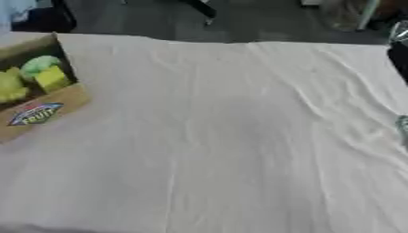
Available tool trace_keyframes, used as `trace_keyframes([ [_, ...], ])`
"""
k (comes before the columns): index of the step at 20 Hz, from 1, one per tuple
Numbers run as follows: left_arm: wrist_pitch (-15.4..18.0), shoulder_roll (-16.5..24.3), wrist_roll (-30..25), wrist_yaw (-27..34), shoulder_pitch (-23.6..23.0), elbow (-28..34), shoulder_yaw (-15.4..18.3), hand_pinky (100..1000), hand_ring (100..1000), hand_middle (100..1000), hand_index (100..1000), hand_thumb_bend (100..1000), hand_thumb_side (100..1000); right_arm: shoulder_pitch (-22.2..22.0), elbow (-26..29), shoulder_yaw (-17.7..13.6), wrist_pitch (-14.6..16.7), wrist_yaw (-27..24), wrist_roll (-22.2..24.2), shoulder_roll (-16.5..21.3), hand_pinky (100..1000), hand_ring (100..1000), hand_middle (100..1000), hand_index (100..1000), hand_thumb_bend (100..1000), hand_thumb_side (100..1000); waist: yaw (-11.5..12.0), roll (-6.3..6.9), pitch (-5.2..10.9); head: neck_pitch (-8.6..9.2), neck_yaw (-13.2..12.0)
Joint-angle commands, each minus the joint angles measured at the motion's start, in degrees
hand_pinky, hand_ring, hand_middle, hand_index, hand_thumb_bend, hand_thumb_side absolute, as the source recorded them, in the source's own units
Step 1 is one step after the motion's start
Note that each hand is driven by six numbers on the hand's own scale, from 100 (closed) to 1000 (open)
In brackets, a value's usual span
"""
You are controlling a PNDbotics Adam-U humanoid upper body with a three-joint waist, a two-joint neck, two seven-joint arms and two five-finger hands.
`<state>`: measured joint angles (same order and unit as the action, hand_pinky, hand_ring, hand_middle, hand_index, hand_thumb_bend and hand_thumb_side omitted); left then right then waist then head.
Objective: Pick up the objects with one hand, pass them to the other hand, and then place them into the box on the other side of the table.
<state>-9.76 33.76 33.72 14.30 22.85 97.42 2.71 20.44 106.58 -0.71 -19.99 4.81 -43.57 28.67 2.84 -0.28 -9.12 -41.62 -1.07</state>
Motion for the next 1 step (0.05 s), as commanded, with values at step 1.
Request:
trace_keyframes([
  [1, 1.95, -0.4, 0.14, 0.79, 0.18, 0.72, 1.06, 528, 750, 715, 842, 276, 890, 0.14, 0.1, -1.31, -5.46, 0.03, -7.86, 0.08, 678, 716, 729, 749, 276, 303, -0.09, 0.14, 1.03, -0.04, 1.16],
])
